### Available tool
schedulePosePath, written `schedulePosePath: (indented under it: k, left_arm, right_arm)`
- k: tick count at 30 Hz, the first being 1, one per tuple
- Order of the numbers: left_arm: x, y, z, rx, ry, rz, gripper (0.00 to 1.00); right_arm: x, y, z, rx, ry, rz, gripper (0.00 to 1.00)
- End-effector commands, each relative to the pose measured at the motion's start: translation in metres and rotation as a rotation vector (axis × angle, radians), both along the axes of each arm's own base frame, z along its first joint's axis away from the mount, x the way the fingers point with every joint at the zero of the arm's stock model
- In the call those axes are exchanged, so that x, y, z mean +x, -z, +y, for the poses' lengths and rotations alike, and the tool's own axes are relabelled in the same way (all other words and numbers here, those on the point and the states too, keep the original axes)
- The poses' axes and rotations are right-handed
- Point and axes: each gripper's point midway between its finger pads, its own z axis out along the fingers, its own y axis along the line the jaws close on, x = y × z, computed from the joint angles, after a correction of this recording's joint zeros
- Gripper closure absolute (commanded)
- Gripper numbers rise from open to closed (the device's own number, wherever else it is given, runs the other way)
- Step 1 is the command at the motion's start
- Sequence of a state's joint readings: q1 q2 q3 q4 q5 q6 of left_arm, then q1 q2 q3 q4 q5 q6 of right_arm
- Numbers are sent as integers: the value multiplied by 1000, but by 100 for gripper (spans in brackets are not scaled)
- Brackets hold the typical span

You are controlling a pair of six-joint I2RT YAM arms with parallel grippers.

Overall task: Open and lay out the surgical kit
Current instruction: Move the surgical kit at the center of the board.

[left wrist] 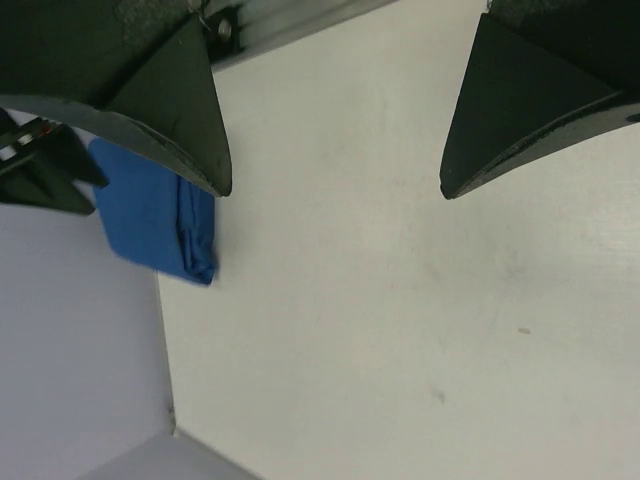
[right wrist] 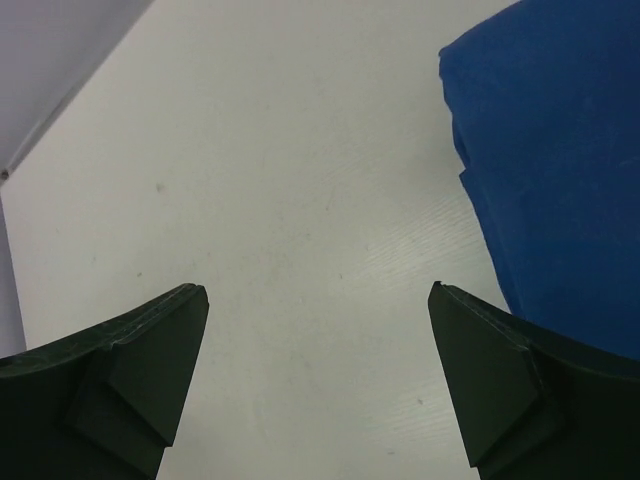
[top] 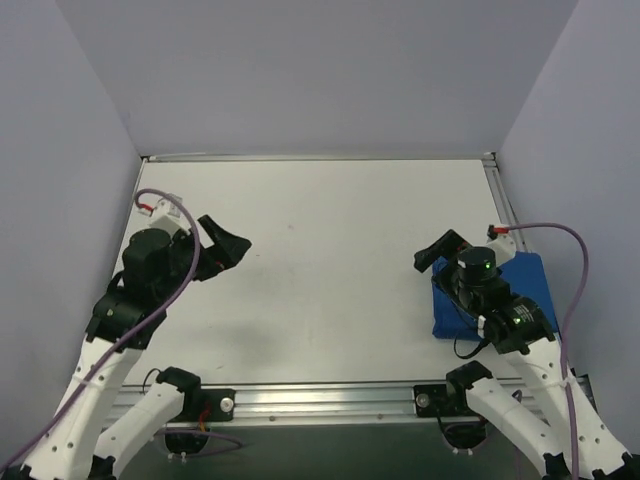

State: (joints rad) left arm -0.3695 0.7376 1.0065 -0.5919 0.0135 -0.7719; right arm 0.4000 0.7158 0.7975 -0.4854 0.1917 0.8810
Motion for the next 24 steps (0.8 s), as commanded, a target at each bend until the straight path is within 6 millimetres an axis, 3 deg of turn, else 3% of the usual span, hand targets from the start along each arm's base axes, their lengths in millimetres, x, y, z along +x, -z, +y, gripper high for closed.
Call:
schedulePosePath:
  k: [1, 2, 5, 7, 9, 12, 13, 15, 16, 20, 22, 24]
  left_arm:
    - [-22, 29, -28, 59, 243, 154, 5]
    - [-21, 29, -36, 46, 285, 157, 5]
    - [-20, 37, -54, 20, 391, 201, 0]
    - [-20, 42, -58, 29, 423, 216, 5]
    - [-24, 40, -61, 31, 462, 209, 6]
    - [-30, 35, -63, 23, 492, 196, 6]
    - [-31, 33, -64, 17, 498, 189, 6]
    - [-36, 29, -67, -3, 526, 179, 5]
    - [-37, 27, -70, -13, 539, 172, 6]
    - [-40, 25, -77, -42, 588, 174, 6]
    - [-41, 23, -79, -46, 602, 166, 6]
    - [-41, 22, -81, -46, 615, 161, 6]
  right_arm:
    - [-2, -35, -39, -71, 178, -88, 0]
    - [-2, -31, -58, -154, 257, -56, 0]
    - [19, -23, -75, -326, 320, 80, 0]
    - [44, -6, -89, -333, 334, 191, 1]
    - [55, 5, -105, -297, 367, 248, 4]
    - [65, 17, -151, -305, 498, 278, 5]
    - [64, 22, -177, -287, 568, 301, 5]
    - [63, 33, -204, -282, 611, 348, 6]
    - [51, 36, -229, -268, 682, 380, 6]
    - [19, 31, -277, -323, 845, 434, 8]
    - [3, 22, -293, -348, 911, 418, 16]
    - [-19, 25, -306, -341, 978, 424, 43]
